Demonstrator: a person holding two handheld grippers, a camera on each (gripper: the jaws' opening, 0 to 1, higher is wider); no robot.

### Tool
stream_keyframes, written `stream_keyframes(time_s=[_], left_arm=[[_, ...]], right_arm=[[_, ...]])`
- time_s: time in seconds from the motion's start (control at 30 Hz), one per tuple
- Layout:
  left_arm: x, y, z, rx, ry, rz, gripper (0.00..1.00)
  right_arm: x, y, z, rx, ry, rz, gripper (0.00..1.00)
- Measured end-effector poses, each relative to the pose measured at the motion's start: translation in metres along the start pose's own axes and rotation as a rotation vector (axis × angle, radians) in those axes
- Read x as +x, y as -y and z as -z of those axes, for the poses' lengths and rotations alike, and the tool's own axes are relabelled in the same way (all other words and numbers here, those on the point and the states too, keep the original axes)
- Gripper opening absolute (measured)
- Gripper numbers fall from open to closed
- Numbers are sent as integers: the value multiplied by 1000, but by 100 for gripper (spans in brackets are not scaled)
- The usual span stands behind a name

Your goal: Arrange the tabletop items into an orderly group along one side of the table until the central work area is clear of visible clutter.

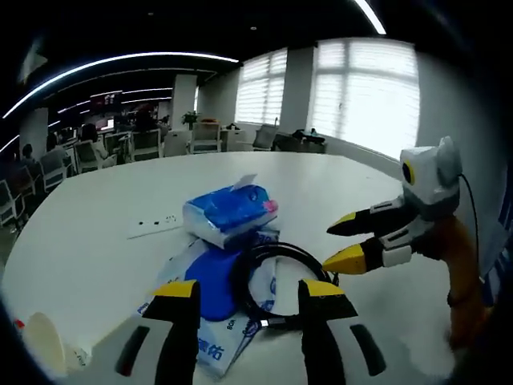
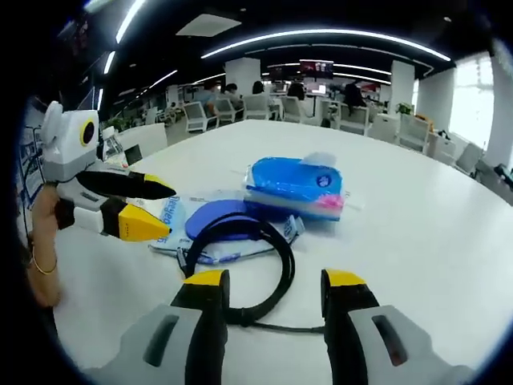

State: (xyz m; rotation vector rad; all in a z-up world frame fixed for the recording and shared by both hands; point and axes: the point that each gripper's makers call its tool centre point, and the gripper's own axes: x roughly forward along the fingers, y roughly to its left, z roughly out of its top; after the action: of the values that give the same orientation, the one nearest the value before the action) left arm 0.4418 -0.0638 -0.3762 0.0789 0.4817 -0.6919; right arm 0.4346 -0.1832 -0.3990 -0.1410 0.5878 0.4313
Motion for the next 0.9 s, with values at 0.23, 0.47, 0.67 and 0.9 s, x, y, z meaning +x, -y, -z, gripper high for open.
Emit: stream_keyframes(time_s=[0.23, 0.47, 0.67, 0.9], left_arm=[[20, 8, 13, 48, -23, -4, 45], [27, -1, 18, 32, -15, -42, 41], [33, 2, 21, 12, -16, -24, 41], [39, 4, 25, -20, -12, -12, 41]], right_arm=[[13, 0, 9, 11, -22, 17, 43], [22, 3, 22, 22, -56, 45, 39], [21, 3, 25, 39, -56, 40, 38], [24, 3, 28, 59, -62, 50, 36]])
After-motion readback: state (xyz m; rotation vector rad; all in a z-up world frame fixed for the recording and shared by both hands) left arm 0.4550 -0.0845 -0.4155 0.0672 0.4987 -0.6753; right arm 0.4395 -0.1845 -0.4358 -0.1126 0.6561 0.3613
